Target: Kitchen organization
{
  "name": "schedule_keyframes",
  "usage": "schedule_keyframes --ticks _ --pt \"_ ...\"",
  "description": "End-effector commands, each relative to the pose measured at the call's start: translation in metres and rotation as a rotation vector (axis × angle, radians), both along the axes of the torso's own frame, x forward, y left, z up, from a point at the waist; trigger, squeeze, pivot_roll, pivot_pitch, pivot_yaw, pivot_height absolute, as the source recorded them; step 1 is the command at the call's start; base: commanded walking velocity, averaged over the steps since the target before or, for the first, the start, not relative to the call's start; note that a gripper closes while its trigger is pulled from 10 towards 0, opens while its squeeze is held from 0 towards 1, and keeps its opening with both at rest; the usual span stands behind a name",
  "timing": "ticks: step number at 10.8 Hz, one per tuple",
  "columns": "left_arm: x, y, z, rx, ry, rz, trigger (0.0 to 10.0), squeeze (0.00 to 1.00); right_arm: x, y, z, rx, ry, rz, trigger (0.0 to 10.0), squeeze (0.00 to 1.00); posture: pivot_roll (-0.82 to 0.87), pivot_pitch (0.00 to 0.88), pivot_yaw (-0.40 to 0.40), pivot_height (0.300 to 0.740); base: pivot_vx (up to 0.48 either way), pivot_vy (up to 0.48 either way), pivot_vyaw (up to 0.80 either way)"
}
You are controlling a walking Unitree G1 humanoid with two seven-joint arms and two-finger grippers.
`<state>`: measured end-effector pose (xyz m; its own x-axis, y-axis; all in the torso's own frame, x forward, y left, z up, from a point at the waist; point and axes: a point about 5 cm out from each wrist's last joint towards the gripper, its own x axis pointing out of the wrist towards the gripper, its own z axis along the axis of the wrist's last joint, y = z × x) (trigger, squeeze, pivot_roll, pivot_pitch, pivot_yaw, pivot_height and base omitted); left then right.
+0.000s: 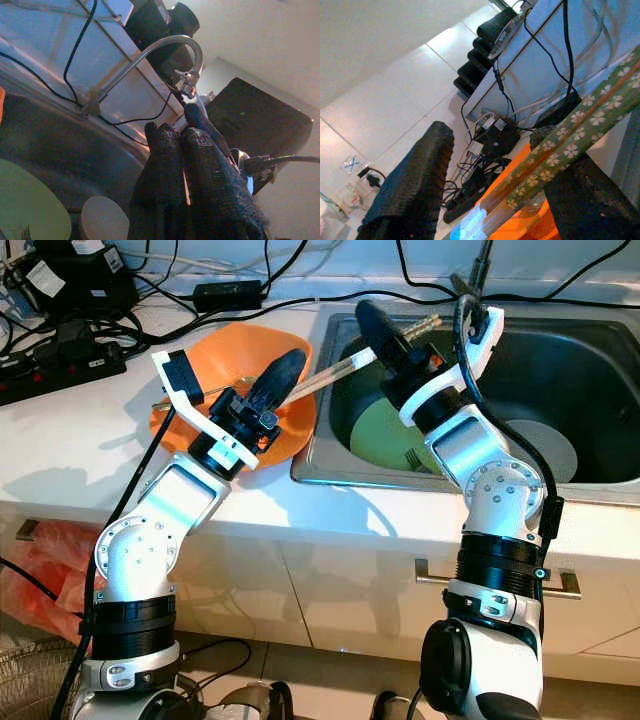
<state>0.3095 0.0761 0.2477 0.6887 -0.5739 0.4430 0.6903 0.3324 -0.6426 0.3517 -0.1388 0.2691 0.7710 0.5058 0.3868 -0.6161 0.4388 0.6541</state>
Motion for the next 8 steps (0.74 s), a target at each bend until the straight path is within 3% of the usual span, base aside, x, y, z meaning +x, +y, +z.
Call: schedule_keyframes --ticks 1,3,4,5,6,7,8 --pt "0.002 0.000 -0.011 0.036 0.057 0.012 0.0 0.00 -0.001 0.002 0.016 0.024 -0.057 0.013 0.0 0.00 0.03 0.118 0.080 0.740 0.000 0.000 0.00" --pt "0.003 0.000 -0.018 0.050 0.087 0.022 0.0 0.00 -0.002 0.004 0.016 0.028 -0.057 0.018 0.0 0.00 0.03 0.118 0.079 0.740 0.000 0.000 0.00" --pt "0.004 -0.001 -0.020 0.070 0.098 0.032 2.9 0.00 -0.002 0.004 0.016 0.028 -0.057 0.019 0.0 0.00 0.02 0.119 0.079 0.740 0.000 0.000 0.00" --pt "0.004 -0.001 -0.022 0.079 0.103 0.031 3.4 0.00 -0.002 0.004 0.016 0.027 -0.056 0.018 0.0 0.00 0.02 0.119 0.079 0.740 0.000 0.000 0.00" --pt "0.004 -0.002 -0.024 0.101 0.111 0.034 5.2 0.00 -0.002 0.004 0.016 0.027 -0.055 0.018 0.0 0.00 0.02 0.117 0.080 0.740 0.000 0.000 0.00" --pt "0.005 -0.002 -0.026 0.111 0.115 0.034 10.0 0.00 -0.002 0.004 0.016 0.027 -0.055 0.018 0.0 0.00 0.02 0.116 0.081 0.740 0.000 0.000 0.00" --pt "0.006 -0.002 -0.028 0.137 0.122 0.042 10.0 0.00 -0.002 0.004 0.016 0.028 -0.055 0.018 0.0 0.00 0.02 0.115 0.082 0.740 0.000 0.000 0.00"
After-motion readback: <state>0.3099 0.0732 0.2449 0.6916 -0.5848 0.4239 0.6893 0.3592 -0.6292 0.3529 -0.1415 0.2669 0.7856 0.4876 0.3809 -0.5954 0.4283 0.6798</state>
